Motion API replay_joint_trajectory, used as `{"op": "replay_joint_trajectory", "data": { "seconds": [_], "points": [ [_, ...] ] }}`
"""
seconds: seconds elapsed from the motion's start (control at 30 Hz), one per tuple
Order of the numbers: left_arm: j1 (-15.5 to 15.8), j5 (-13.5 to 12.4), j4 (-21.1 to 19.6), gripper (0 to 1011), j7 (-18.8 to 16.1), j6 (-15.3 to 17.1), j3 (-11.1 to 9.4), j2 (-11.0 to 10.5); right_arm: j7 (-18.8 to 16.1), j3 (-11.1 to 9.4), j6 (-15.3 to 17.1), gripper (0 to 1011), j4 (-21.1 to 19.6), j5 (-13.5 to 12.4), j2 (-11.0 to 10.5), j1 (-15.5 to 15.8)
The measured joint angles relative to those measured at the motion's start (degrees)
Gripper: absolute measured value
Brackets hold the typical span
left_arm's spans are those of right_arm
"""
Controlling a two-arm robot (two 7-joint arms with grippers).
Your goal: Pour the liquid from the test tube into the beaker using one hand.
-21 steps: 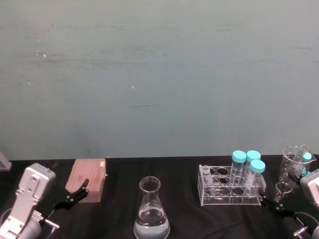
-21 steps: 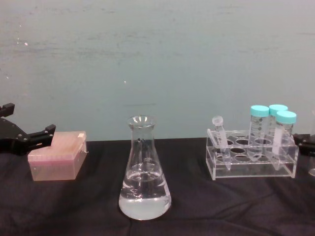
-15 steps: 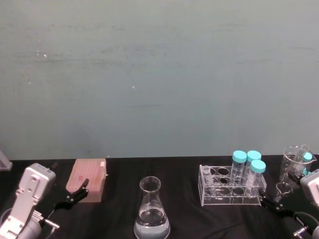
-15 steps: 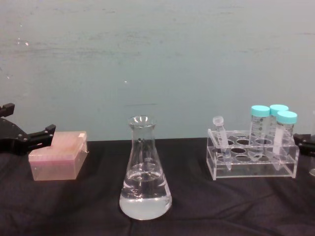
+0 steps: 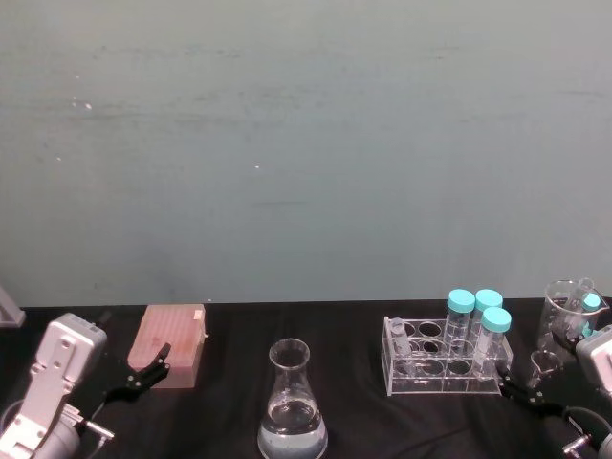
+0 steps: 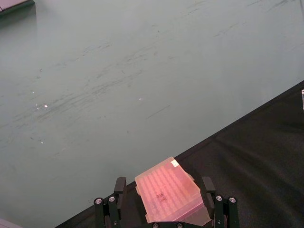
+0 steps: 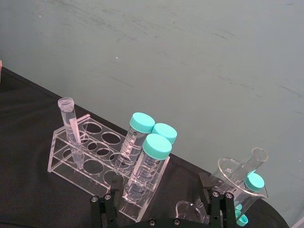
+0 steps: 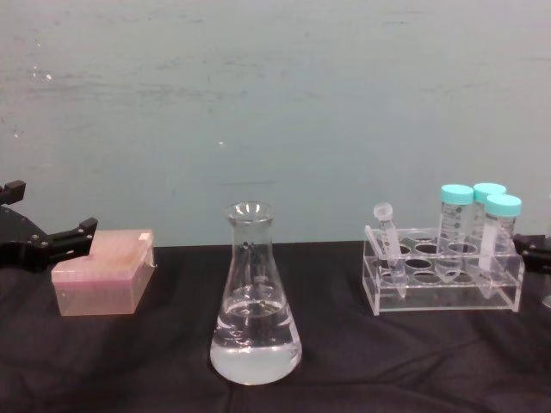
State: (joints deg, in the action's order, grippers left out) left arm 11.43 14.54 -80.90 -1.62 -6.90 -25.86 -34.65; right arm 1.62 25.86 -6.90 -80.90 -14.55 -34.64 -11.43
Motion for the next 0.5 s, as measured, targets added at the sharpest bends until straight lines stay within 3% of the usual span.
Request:
{"op": "replay_joint_trajectory", "data": {
  "seconds": [0.5],
  "points": [
    [0.0,0.0,0.0,1000,0.0,0.0,0.0,0.0,-2.2,-1.7,-0.4,1000,0.3,0.1,1.2,-0.2]
  ]
}}
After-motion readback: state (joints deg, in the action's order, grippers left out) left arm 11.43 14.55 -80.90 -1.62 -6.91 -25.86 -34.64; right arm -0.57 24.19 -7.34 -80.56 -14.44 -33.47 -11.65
